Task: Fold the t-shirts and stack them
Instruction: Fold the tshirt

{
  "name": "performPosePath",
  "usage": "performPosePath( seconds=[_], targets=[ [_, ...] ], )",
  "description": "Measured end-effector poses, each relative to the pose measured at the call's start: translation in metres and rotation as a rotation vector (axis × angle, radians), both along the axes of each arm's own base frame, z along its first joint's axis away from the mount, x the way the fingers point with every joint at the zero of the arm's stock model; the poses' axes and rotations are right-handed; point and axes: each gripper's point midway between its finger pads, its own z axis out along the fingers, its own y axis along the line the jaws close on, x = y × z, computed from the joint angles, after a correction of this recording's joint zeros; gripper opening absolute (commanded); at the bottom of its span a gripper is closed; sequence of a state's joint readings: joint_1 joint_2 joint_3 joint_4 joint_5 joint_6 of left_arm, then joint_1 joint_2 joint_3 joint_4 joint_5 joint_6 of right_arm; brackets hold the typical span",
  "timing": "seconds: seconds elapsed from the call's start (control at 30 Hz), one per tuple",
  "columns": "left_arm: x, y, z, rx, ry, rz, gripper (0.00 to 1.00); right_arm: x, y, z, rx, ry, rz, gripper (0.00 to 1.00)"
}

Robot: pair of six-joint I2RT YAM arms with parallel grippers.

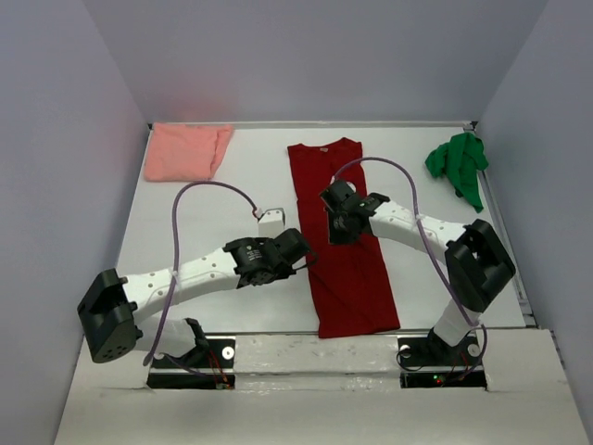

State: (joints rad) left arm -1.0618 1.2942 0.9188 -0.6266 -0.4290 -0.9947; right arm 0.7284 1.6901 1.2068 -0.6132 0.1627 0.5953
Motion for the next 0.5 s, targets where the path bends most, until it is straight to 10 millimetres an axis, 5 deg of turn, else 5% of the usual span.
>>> performPosePath(
  seconds=[0.17,0.5],
  targets=[
    [0.022,0.012,0.039,-0.049,-0.092,0.049,0.00,-0.008,0.004,-0.028,-0.028,0.078,0.061,0.00],
    [0.050,0.049,0.068,-0.018,-0.165,0.124,0.00,-0.013,0.023,-0.054,-0.001,0.178,0.142,0.00]
  ],
)
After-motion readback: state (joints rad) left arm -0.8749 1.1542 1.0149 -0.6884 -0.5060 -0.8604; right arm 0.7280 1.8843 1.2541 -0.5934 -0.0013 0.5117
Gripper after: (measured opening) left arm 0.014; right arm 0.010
